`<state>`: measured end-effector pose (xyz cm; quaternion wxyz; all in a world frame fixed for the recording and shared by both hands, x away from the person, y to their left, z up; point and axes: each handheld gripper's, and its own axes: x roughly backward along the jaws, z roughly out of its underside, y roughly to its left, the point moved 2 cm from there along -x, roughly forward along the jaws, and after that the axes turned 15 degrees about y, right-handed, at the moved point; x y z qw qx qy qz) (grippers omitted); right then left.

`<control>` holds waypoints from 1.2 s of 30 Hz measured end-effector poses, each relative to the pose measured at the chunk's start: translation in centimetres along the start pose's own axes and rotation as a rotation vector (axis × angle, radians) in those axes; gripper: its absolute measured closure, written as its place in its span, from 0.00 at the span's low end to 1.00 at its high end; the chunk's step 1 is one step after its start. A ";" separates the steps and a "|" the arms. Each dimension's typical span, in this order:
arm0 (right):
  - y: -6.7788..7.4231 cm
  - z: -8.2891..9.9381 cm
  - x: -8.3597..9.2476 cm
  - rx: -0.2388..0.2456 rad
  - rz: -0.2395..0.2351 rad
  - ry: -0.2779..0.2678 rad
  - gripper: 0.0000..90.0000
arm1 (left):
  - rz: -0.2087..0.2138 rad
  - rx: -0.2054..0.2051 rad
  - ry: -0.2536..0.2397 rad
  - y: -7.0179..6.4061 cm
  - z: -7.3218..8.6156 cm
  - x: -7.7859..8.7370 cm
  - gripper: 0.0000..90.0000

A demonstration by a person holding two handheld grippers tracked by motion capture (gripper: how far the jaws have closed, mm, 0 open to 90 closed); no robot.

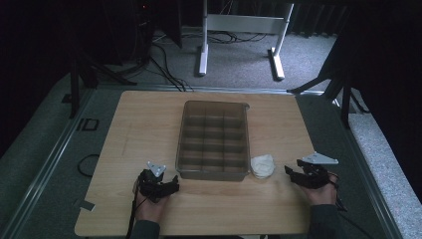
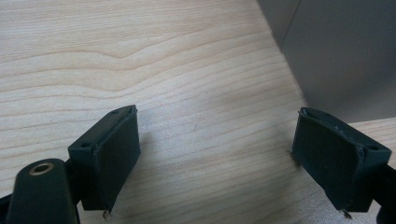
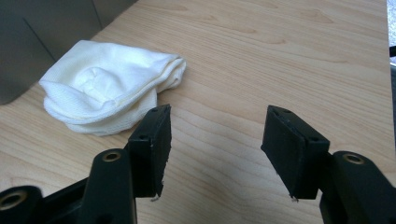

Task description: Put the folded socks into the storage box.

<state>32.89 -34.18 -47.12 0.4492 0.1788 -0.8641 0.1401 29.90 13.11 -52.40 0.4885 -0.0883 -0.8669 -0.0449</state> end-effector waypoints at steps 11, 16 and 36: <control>0.1 -1.0 1.3 0.040 0.012 0.011 0.46 | 0.000 0.000 0.000 0.0 0.0 0.0 0.17; -0.1 -1.3 1.8 0.039 -0.004 0.002 0.46 | 0.000 0.000 0.000 0.0 0.0 0.0 0.17; -0.6 -3.0 4.1 0.067 -0.014 -0.022 0.49 | 0.000 0.000 0.000 0.0 0.0 0.0 0.17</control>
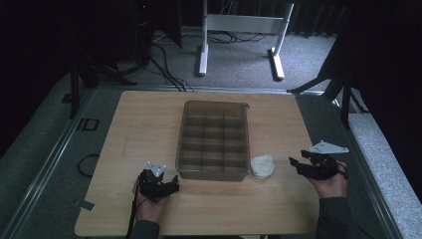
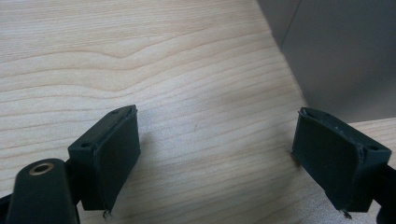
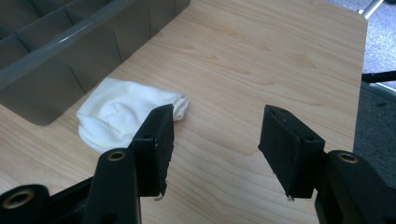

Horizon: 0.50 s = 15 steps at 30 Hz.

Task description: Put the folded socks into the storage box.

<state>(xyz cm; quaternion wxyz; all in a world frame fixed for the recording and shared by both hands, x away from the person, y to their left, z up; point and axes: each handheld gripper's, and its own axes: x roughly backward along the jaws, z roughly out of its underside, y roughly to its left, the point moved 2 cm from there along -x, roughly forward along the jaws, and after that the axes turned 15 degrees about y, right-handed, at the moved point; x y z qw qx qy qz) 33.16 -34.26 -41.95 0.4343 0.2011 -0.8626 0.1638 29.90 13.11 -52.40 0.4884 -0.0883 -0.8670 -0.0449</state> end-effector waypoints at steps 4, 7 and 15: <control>0.0 -0.3 0.2 0.008 -0.001 0.002 0.50 | 0.000 0.000 0.000 0.0 0.0 0.0 0.17; 0.0 -0.5 0.4 0.020 -0.001 0.006 0.50 | 0.000 0.000 0.000 0.0 0.0 0.0 0.17; 0.3 -1.2 0.6 0.051 -0.003 0.019 0.50 | 0.000 0.000 0.000 0.0 0.0 0.0 0.17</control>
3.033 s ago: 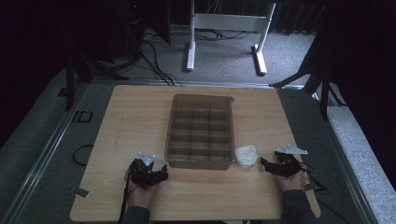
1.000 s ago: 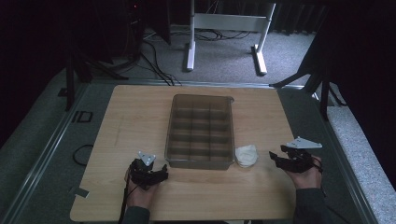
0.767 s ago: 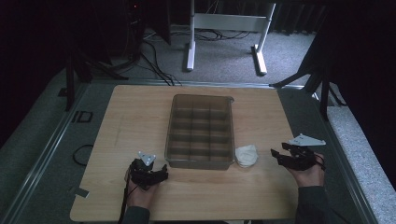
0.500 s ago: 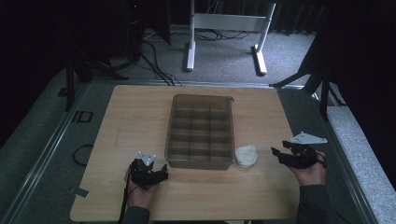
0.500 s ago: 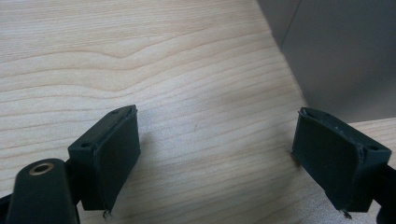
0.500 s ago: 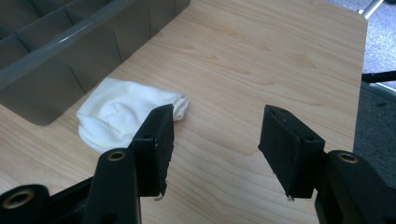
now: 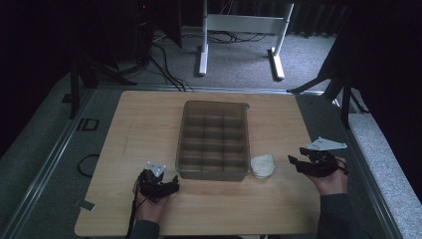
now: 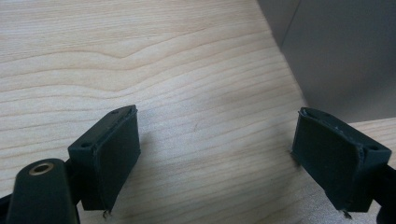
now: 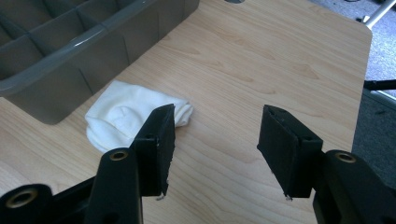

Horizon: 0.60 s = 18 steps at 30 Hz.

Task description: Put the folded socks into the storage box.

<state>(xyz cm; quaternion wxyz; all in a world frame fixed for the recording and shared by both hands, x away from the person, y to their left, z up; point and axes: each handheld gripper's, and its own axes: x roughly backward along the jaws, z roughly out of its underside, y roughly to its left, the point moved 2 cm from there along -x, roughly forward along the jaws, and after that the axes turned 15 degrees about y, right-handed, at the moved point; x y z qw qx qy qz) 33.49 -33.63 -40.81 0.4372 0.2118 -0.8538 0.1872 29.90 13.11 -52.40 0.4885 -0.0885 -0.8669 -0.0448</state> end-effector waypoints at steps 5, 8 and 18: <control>0.2 -0.5 0.2 0.021 -0.009 0.005 0.51 | 0.000 0.000 0.000 0.0 0.0 0.0 0.17; 0.2 -0.8 0.4 0.039 -0.006 0.010 0.51 | 0.000 0.000 0.000 0.0 0.0 0.0 0.17; 0.4 -1.6 0.9 0.098 -0.014 0.044 0.55 | 0.000 0.000 0.000 0.0 0.0 0.0 0.17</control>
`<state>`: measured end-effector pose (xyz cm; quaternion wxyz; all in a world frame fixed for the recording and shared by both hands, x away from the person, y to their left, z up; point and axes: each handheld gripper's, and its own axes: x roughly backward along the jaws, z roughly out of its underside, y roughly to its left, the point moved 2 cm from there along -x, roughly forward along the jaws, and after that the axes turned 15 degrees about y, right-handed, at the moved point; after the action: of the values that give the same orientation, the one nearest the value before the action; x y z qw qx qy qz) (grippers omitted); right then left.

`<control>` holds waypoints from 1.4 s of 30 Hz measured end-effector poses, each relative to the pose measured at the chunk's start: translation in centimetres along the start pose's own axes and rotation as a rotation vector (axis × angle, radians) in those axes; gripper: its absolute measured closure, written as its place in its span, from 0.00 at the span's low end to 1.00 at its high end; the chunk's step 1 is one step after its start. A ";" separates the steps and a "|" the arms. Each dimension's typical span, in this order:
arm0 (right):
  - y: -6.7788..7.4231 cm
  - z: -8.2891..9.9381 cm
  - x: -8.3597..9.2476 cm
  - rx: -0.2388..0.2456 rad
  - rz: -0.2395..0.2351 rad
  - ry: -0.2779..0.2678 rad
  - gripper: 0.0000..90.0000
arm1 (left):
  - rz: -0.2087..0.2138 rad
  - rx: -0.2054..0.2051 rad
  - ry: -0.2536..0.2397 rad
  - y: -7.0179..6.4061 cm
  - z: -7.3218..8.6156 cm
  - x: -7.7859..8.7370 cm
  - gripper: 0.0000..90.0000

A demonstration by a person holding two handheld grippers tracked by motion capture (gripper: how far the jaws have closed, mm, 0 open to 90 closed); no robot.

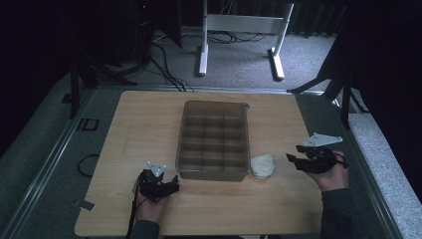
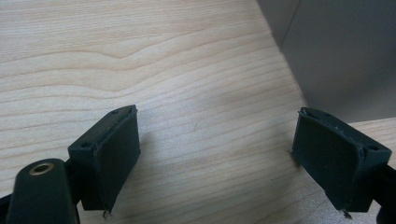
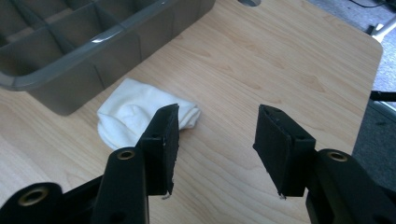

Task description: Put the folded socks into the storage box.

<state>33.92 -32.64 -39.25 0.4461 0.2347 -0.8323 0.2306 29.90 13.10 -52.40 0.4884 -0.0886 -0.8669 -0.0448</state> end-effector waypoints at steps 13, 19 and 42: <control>0.1 -1.0 0.6 0.063 -0.004 0.034 0.55 | 0.000 0.000 0.000 0.0 0.0 0.0 0.17; 0.2 -1.4 0.8 0.092 -0.002 0.053 0.55 | 0.001 0.003 -0.002 0.0 0.0 0.0 0.17; 0.7 -2.6 0.7 0.177 -0.024 0.116 0.55 | 0.002 -0.001 -0.001 0.0 0.0 0.0 0.17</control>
<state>34.79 -30.73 -37.46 0.4738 0.2693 -0.7786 0.3109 29.91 13.08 -52.41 0.4881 -0.0898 -0.8670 -0.0447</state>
